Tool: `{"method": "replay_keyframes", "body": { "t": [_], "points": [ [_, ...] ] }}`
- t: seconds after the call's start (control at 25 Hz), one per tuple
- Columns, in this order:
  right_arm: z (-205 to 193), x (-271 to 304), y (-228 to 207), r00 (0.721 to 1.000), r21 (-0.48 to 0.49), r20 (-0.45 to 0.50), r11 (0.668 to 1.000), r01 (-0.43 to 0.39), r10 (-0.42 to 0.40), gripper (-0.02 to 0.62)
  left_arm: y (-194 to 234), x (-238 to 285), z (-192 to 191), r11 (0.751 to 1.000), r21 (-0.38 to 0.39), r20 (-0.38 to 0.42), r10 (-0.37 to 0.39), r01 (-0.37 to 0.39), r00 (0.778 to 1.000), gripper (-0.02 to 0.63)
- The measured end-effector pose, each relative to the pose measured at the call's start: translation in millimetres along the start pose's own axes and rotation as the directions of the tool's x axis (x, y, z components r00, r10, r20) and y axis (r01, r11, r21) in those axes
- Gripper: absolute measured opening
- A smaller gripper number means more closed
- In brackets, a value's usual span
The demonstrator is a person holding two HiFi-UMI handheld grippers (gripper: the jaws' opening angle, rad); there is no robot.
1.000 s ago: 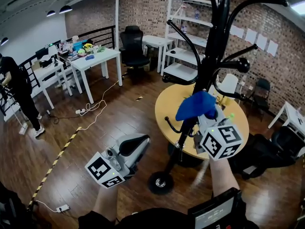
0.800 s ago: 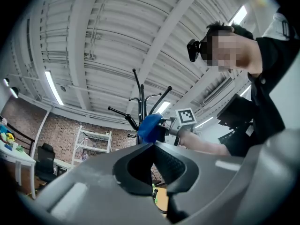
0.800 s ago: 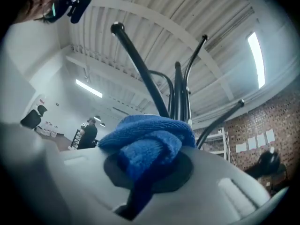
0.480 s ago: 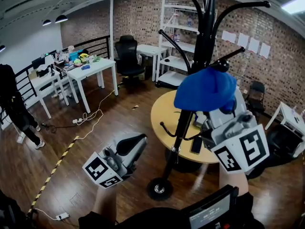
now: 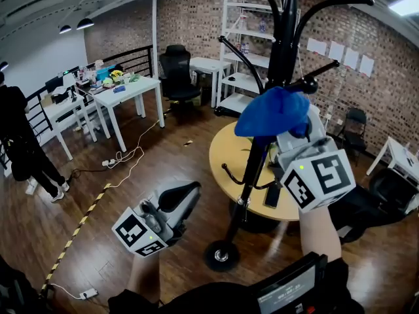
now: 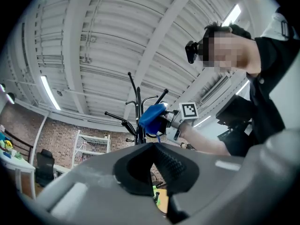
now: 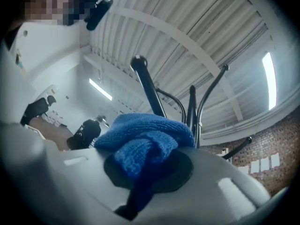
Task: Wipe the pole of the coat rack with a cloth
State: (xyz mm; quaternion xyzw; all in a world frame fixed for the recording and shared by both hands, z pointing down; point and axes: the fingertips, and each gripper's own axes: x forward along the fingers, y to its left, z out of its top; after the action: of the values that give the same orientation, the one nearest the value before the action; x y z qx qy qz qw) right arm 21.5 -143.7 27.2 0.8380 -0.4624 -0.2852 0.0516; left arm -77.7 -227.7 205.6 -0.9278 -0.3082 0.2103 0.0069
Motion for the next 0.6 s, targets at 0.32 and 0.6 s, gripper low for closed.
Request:
{"method": "replay_keyframes", "body": {
  "t": [0.32,0.6],
  "points": [
    [-110,-12,-15,0.984,0.144,-0.173,0.987,0.074,-0.048,0.023,-1,1,-18,0.999,-0.037,-0.033,0.001,-0.002,0.999,-0.008],
    [-217,-58,29,0.934,0.265,-0.355,0.963,0.055,0.044,0.023,-9,8,-35,0.997,-0.08,-0.061,-0.023,0.018,0.998,-0.008]
  ]
}}
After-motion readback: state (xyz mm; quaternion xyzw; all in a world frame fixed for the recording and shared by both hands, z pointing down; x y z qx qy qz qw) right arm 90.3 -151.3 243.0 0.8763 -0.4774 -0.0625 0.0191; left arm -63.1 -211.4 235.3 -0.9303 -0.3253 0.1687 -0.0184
